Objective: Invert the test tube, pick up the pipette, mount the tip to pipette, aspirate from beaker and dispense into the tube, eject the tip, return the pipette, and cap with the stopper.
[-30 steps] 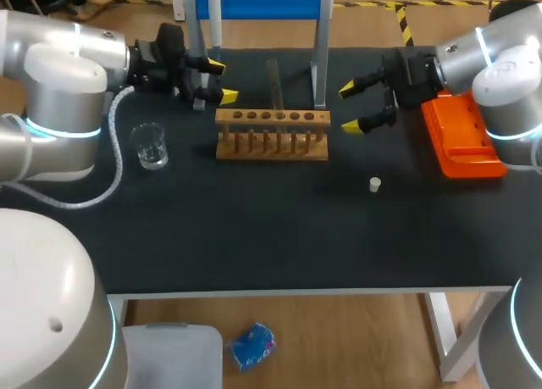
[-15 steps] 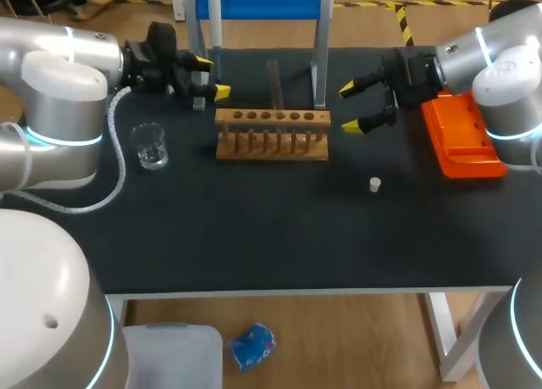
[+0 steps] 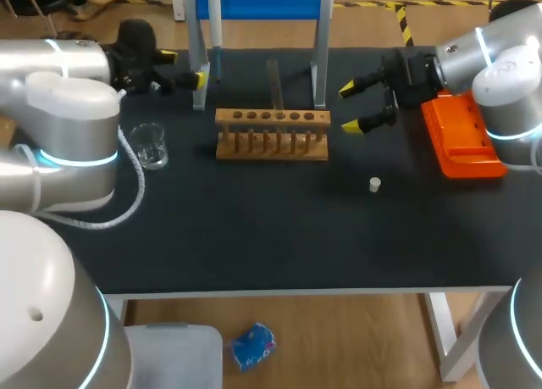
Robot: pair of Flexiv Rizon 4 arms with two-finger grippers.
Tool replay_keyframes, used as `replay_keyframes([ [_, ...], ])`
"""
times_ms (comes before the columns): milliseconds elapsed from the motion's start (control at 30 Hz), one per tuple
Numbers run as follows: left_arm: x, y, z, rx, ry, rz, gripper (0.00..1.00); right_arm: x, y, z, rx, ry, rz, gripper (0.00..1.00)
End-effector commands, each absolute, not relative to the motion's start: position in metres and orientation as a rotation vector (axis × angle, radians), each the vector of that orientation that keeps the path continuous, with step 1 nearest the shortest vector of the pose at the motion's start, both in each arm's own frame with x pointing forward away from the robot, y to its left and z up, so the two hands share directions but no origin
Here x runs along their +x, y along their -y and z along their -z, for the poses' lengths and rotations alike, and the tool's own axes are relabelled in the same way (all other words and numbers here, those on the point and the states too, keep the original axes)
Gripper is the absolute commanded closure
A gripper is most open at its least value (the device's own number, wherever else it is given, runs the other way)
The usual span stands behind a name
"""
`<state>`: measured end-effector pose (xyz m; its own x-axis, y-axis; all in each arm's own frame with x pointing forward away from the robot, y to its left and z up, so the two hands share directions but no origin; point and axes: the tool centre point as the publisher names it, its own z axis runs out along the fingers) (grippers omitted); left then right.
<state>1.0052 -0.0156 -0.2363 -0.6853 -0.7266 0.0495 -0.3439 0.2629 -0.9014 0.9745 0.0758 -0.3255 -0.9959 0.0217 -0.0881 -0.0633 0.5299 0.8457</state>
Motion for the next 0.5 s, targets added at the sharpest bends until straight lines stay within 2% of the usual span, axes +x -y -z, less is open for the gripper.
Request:
replay_keyframes([
  [33,0.990,-0.007,0.240,-0.995,-2.082,1.410,0.00,0.975,-0.076,0.326,-0.039,-2.672,-1.482,0.00],
  [500,0.990,-0.007,0.240,-0.995,-2.082,1.410,0.00,0.924,-0.082,0.284,-0.081,-2.562,-1.581,0.00],
])
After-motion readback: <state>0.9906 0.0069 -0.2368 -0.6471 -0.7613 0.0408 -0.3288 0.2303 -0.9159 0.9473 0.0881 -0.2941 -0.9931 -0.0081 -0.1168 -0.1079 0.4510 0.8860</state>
